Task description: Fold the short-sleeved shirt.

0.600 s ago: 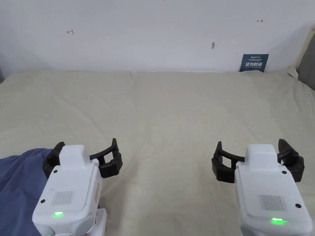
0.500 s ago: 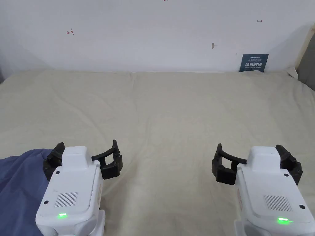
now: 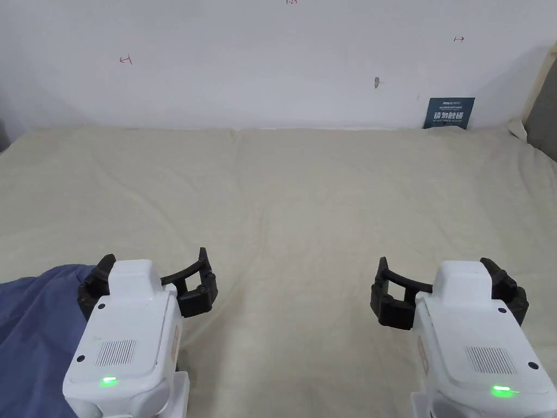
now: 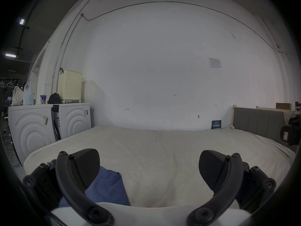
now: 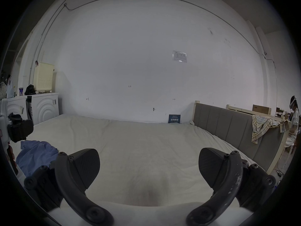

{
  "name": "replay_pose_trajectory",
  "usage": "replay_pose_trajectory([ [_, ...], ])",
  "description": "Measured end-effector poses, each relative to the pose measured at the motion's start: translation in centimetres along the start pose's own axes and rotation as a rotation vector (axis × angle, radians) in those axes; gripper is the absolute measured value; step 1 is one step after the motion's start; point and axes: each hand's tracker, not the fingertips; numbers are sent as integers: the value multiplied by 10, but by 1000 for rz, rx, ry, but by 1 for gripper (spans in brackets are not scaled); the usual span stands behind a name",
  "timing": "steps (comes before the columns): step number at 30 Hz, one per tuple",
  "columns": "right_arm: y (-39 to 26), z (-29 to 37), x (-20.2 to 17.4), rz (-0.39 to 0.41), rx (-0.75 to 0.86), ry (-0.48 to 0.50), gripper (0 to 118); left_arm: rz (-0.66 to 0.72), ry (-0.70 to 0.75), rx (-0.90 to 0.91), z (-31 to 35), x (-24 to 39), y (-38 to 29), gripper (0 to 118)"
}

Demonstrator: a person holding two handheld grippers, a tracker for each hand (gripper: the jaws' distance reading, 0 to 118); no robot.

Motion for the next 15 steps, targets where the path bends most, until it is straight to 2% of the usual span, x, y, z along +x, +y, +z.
replay_pose_trajectory([
  [15,1,2,2,-7,-1,2,118,-4,11,3,0,-2,3,118],
])
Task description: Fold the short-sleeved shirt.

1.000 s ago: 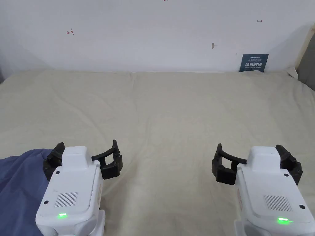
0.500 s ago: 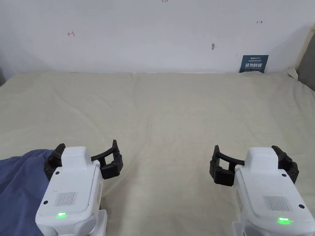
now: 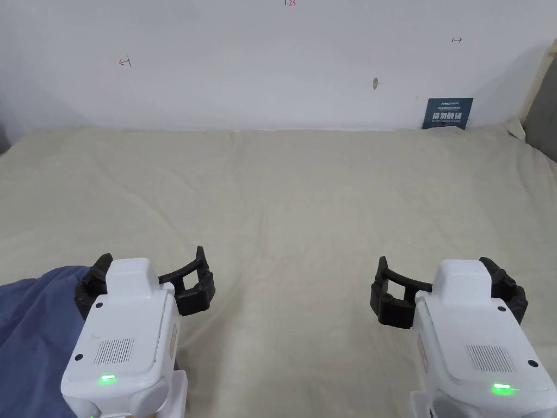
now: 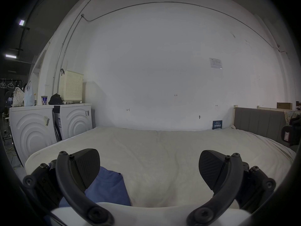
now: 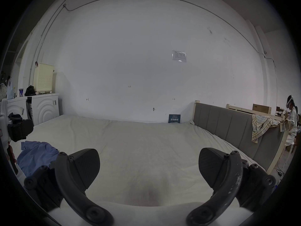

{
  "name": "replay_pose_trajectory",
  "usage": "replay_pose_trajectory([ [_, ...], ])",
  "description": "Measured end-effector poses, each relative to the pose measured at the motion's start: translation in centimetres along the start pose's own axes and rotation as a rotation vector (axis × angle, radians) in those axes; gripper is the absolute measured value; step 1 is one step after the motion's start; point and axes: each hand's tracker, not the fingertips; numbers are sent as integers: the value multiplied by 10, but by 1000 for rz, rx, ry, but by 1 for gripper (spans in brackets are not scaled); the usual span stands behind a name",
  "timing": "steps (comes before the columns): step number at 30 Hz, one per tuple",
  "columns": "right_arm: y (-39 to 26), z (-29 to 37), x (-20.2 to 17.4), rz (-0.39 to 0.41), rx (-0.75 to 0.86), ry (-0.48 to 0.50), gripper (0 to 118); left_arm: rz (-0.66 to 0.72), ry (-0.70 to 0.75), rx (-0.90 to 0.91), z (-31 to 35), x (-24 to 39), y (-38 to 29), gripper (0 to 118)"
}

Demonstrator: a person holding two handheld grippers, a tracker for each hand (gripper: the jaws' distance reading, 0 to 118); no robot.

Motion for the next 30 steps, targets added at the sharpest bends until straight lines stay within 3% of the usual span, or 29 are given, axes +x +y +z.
replay_pose_trajectory([
  [5,0,-1,0,-1,-1,-5,118,-4,1,-2,1,0,1,115],
  [7,1,0,0,2,1,-7,92,-1,-6,-4,1,-1,1,99],
  [8,0,0,0,2,0,-13,75,4,-12,-8,1,-1,1,85],
  [9,1,-1,0,4,-2,-16,46,9,-20,-14,1,-2,1,59],
  [10,1,-1,0,5,-8,-21,27,16,-29,-25,1,-2,2,28],
  [11,1,-2,0,3,-12,-22,17,21,-35,-35,0,-2,2,1],
  [14,1,-4,2,-12,-25,-25,1,13,-21,-46,-3,1,0,0],
  [22,2,-9,-17,24,-19,38,1,0,-18,-65,0,-11,-4,0],
  [30,12,-28,-87,44,-4,231,1,12,140,-73,18,-78,-4,0],
])
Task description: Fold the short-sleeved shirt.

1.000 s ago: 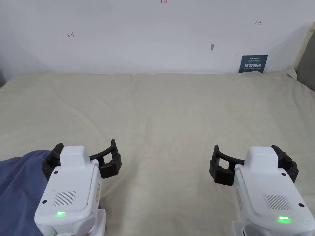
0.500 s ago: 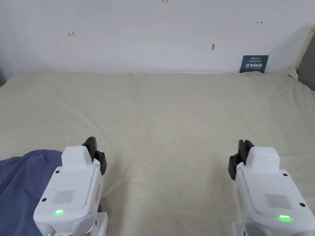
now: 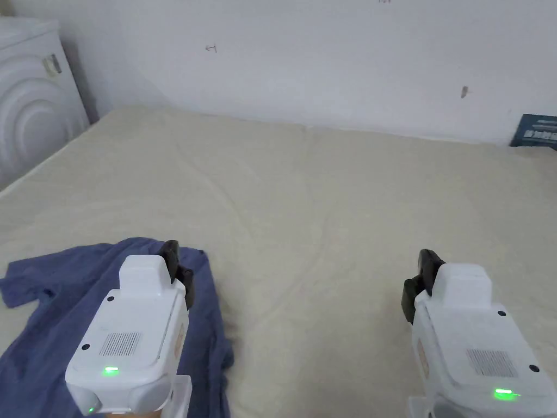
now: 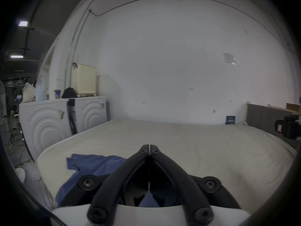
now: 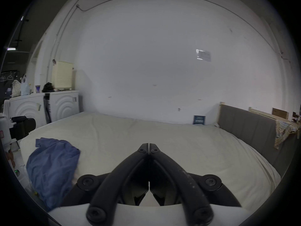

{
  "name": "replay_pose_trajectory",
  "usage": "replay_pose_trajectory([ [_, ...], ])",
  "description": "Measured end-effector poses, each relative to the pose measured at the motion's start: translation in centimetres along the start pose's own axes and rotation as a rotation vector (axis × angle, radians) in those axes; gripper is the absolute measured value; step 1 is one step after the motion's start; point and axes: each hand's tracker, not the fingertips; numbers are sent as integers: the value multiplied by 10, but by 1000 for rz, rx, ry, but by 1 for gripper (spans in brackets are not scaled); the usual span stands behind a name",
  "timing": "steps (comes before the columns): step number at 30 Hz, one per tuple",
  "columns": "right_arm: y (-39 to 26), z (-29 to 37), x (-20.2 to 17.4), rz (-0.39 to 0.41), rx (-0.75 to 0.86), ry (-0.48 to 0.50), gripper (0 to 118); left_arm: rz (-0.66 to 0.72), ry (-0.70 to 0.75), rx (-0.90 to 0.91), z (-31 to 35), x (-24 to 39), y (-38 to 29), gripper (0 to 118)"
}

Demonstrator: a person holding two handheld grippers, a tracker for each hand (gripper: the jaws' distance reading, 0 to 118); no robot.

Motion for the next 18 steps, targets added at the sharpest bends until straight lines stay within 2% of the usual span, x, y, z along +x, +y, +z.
replay_pose_trajectory([
  [9,12,-24,-101,25,13,263,1,-10,266,-22,39,-115,0,0],
  [14,12,-24,-143,40,15,353,1,-15,342,-45,63,-158,-3,0],
  [18,11,-23,-159,45,9,392,1,-19,366,-76,71,-175,-7,0],
])
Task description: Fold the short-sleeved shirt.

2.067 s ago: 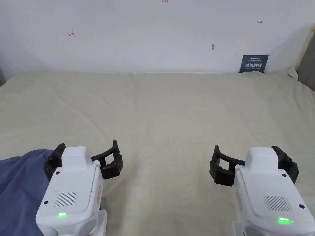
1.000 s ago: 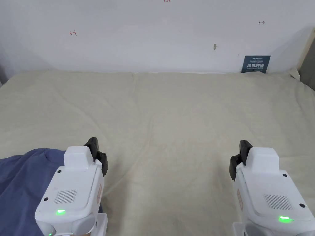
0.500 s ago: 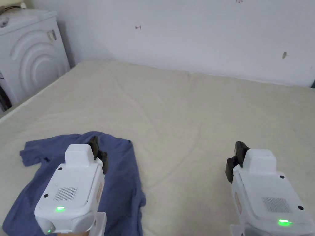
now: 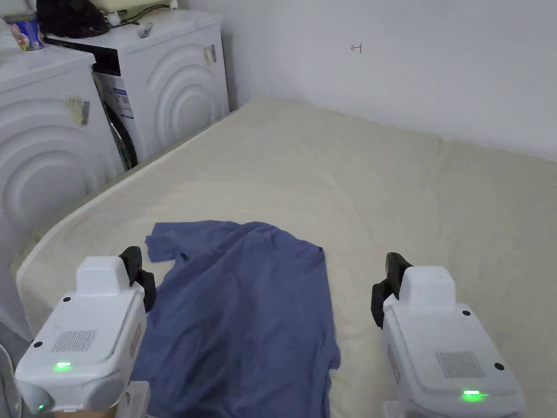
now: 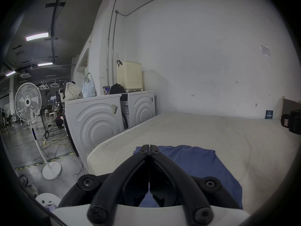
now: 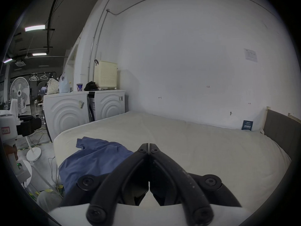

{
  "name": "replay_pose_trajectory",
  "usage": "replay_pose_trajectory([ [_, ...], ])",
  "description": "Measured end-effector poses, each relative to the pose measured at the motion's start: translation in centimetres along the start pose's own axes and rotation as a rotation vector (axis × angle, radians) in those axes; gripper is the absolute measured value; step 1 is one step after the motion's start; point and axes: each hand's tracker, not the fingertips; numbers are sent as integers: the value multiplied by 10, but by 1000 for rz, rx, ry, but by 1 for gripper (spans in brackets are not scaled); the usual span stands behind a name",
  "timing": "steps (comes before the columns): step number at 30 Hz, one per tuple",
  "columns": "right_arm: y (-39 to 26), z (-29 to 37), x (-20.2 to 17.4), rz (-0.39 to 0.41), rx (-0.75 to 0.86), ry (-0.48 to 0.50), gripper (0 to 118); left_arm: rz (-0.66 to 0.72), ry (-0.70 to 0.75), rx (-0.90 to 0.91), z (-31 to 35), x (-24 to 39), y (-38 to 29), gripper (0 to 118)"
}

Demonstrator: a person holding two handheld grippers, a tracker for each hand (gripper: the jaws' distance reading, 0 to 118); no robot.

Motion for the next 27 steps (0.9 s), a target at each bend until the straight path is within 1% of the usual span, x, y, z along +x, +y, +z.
replay_pose_trajectory([
  [3,-1,-2,-3,5,-7,13,1,3,-14,-67,-7,-1,-3,1],
  [4,-2,-1,-2,9,-9,14,1,15,-29,-94,-11,0,-4,5],
  [5,-3,-2,-1,13,-12,12,1,18,-38,-125,-17,3,-6,17],
  [6,-4,-2,0,17,-15,9,1,14,-58,-171,-24,7,-6,46],
  [7,-5,-2,3,21,-19,3,1,12,-77,-216,-32,12,-9,79],
  [8,-6,-2,6,22,-23,-6,1,10,-99,-283,-42,18,-11,107],
  [9,-7,-2,9,21,-28,-14,1,10,-116,-321,-49,23,-15,118],
  [10,-8,-3,13,20,-33,-23,1,-3,-128,-308,-54,28,-19,115],
  [14,-14,-5,30,15,-56,-64,1,-108,-168,-437,-84,64,-35,117],
  [17,-20,-4,43,20,-75,-97,2,-102,-223,-509,-111,86,-51,116],
  [19,-24,-4,53,23,-88,-117,2,-101,-240,-566,-135,99,-64,111],
  [21,-28,-3,63,25,-105,-144,2,-89,-247,-621,-154,109,-78,103],
  [23,-34,-2,74,23,-123,-170,2,-108,-243,-672,-172,120,-93,98],
  [24,-36,-1,78,20,-132,-181,2,-118,-234,-699,-179,124,-99,92],
  [25,-39,0,84,17,-143,-194,2,-118,-229,-736,-186,127,-107,82],
  [26,-42,0,89,13,-152,-203,2,-111,-233,-780,-188,131,-111,67],
  [27,-44,1,93,10,-159,-212,2,-95,-241,-821,-192,133,-116,66],
])
